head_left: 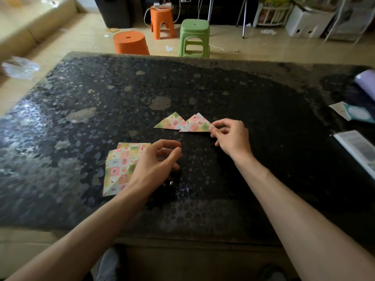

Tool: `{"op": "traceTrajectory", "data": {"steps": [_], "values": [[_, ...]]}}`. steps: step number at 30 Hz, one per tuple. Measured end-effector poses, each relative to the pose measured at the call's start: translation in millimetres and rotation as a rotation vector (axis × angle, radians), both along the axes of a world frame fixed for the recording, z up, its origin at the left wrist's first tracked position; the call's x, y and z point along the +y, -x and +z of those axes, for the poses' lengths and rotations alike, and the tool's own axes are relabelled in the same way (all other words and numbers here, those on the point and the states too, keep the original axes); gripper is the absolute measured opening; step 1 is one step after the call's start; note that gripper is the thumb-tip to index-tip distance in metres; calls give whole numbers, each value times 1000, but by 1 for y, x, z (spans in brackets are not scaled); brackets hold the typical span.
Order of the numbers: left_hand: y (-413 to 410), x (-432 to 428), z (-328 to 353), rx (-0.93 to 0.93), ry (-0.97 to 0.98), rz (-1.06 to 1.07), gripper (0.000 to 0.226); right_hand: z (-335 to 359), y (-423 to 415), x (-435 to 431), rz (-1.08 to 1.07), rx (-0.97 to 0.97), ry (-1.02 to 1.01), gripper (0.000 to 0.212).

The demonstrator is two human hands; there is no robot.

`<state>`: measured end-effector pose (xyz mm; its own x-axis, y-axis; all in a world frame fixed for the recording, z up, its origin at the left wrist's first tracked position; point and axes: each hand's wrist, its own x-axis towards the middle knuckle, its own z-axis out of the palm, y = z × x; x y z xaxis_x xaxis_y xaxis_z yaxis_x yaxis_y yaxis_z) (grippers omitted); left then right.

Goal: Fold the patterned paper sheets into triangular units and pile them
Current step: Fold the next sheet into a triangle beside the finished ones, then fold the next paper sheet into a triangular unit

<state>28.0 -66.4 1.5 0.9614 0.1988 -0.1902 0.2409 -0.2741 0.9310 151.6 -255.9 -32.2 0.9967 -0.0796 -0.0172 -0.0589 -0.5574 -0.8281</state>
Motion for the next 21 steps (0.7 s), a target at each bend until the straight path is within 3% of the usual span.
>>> {"op": "traceTrajectory", "data": {"steps": [4, 9, 13, 15, 18, 21], "values": [[0, 6, -3, -42, 8, 24, 15, -3, -2, -3, -68, -116, 236, 35], [2, 18, -2, -84, -10, 63, 14, -10, 12, 4, -158, -203, 184, 30], [8, 40, 4, -115, -12, 132, 17, -9, 37, 30, -68, -336, 115, 17], [11, 57, 7, -143, -106, 139, 19, -7, 50, 47, 48, -334, 83, 15], [15, 91, 4, -180, -391, 181, 22, -7, 73, 76, 339, -161, 97, 21], [20, 122, 0, -46, -579, 209, 31, -10, 95, 102, 465, -139, 222, 36]]}}
